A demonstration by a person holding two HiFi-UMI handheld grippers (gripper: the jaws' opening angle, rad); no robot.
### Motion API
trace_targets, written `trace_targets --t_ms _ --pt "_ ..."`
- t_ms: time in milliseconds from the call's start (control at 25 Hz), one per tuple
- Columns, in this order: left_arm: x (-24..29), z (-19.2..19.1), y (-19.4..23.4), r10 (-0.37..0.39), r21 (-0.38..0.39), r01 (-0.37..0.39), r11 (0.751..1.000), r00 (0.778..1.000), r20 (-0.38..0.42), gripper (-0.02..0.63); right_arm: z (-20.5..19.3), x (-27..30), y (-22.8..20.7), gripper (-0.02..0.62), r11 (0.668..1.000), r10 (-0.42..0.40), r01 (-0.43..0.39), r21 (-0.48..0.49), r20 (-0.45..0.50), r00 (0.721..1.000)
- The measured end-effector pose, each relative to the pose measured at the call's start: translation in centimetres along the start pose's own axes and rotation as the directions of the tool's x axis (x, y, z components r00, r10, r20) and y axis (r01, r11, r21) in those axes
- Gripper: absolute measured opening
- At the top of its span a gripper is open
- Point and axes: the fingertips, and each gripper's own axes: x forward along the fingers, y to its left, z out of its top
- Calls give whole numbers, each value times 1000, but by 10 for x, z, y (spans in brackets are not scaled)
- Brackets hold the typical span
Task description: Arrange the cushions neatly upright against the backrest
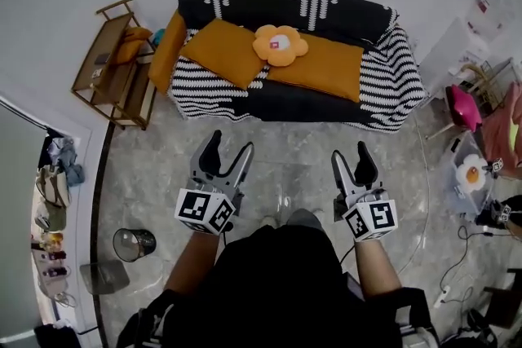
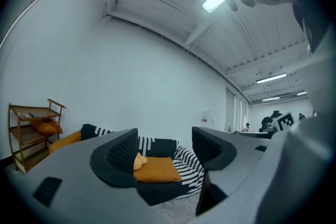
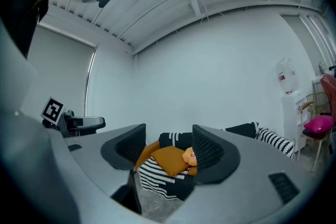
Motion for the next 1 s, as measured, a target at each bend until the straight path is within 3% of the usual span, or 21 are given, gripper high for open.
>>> trace_targets --t_ms 200,480,720,1000 --pt "30 -1 31 40 -14 -40 999 999 -16 333 -2 41 -26 276 999 -21 21 32 -9 1000" --pt "112 2 63 83 -9 -84 996 996 -15 333 2 130 -81 275 998 27 -27 54 7 1000" --pt "192 8 76 129 -11 -129 992 992 -8 333 17 206 -143 273 995 79 -80 55 8 997" --pt "262 -2 82 165 -35 -166 985 986 -32 333 15 255 -211 262 994 68 -64 84 -42 997"
